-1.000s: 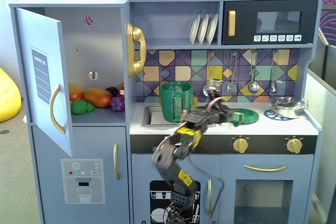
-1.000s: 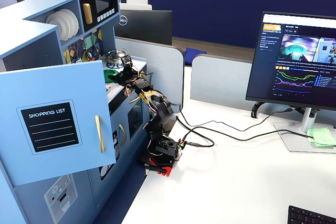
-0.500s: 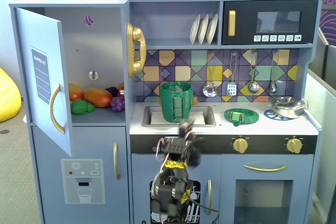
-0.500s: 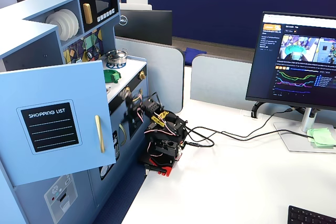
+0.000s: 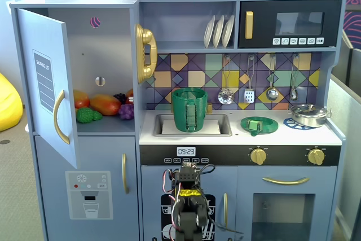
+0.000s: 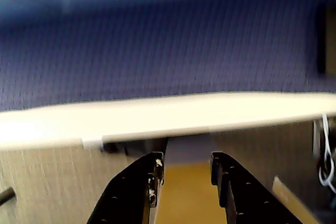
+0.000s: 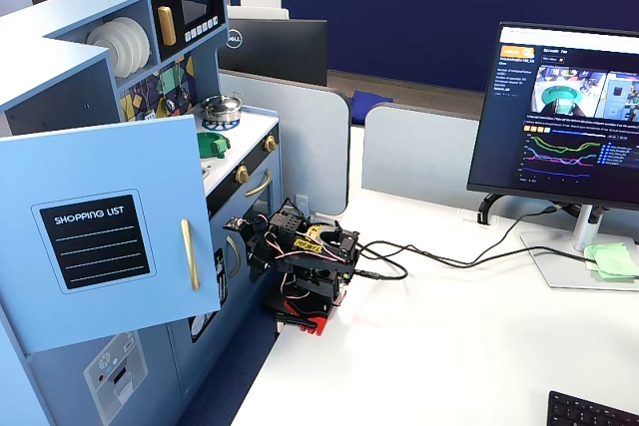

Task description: Take off the lid from the green recipient and place it on the counter

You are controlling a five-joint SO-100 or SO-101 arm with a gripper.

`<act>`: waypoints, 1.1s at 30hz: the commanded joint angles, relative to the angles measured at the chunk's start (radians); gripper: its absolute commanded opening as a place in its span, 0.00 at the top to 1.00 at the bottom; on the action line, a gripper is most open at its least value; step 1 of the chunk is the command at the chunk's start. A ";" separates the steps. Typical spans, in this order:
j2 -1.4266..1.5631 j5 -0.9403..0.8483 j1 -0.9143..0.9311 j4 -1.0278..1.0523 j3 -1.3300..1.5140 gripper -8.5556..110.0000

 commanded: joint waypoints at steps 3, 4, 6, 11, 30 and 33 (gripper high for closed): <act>0.025 0.021 -0.003 0.147 -0.006 0.93; 0.029 0.002 0.003 0.172 -0.006 0.93; 0.029 -0.057 0.008 0.232 -0.006 0.92; 0.029 0.038 0.032 0.259 -0.006 0.91; 0.031 0.049 0.054 0.259 -0.006 0.91; 0.031 0.049 0.054 0.259 -0.006 0.91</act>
